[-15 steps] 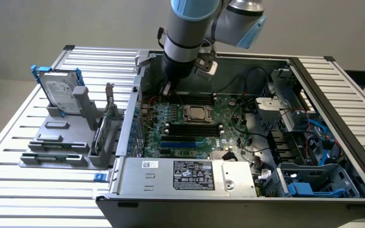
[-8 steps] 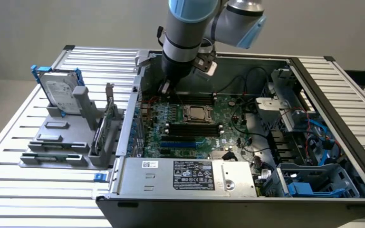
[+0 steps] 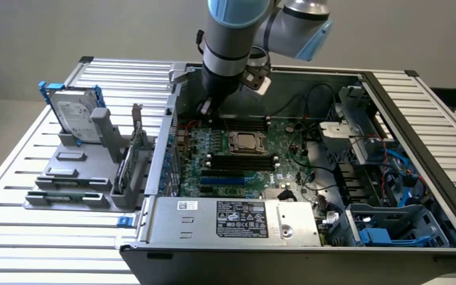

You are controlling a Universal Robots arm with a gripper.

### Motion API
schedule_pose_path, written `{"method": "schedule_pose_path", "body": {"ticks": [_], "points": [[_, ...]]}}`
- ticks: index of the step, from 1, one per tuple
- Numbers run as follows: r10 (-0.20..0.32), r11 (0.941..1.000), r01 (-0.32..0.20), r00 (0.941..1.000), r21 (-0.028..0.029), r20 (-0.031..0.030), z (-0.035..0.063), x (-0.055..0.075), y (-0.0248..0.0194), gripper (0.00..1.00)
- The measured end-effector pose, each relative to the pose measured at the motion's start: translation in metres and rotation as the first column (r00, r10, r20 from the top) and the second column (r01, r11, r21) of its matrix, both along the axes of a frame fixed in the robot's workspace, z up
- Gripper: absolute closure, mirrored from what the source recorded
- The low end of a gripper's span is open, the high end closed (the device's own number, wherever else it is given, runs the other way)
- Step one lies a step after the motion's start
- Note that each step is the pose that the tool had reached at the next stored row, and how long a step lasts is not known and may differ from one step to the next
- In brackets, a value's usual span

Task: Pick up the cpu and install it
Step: 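Install the first cpu locking lever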

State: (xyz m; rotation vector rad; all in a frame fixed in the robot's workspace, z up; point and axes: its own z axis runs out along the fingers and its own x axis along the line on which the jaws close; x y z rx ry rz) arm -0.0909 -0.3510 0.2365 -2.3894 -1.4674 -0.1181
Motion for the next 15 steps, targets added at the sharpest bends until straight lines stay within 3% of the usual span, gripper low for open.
{"method": "schedule_pose_path", "body": {"ticks": [6,8,10,12,15], "points": [[-0.055,0.9985,0.055,0.9985,-0.0001,0.0016,0.0000,0.0003,0.0000,0.89],[-0.066,0.9978,0.066,0.9978,-0.0010,0.0078,-0.0001,0.0005,0.0000,0.89],[-0.073,0.9973,0.073,0.9971,-0.0037,0.0225,0.0000,0.0008,0.0000,0.89],[-0.079,0.9968,0.080,0.9958,-0.0067,0.0462,0.0000,0.0009,0.0002,0.89],[-0.087,0.9961,0.088,0.9928,-0.0062,0.0826,0.0000,0.0016,0.0007,0.89]]}}
